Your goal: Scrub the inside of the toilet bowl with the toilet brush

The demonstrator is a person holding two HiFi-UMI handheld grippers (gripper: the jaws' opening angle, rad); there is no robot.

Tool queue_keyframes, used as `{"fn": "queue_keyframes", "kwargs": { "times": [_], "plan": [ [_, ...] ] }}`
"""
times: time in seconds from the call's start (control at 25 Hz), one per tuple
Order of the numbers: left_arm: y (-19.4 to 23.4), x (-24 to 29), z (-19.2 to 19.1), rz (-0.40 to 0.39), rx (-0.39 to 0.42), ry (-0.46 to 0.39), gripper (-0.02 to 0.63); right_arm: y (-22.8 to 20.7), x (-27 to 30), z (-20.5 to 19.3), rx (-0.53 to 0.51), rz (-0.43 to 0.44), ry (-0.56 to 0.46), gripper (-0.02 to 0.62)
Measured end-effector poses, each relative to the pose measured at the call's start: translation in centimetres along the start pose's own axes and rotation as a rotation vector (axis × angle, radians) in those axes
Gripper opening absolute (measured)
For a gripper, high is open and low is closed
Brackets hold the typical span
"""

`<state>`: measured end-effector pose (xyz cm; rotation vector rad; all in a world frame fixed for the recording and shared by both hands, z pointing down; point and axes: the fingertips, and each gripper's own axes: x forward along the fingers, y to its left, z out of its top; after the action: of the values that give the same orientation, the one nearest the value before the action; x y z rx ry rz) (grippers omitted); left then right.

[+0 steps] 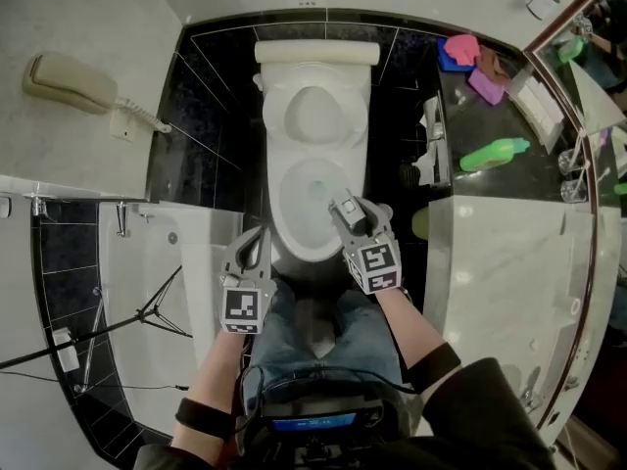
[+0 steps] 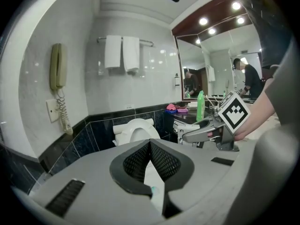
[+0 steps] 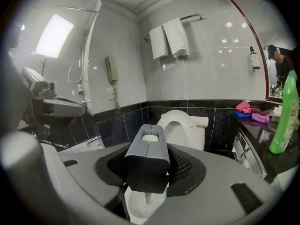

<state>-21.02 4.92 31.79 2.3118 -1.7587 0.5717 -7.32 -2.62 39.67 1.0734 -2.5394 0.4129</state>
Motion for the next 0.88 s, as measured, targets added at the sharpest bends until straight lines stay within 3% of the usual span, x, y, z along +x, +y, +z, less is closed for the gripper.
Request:
{"fn": "queue_keyframes", "kwargs": {
  "times": [0.4,0.88],
  "plan": [
    [1.9,7.4,-9.7,-0.041,-0.054,0.029,0.003,-3.4,10.0,-11.0,0.009,-0.045,0.082,0.207],
    [1.7,12.8,-20.1,-0.035,-0.097,0.07,0.003,-4.6,16.0,-21.8,-0.002,-0.023,0.14,0.207]
  ]
}}
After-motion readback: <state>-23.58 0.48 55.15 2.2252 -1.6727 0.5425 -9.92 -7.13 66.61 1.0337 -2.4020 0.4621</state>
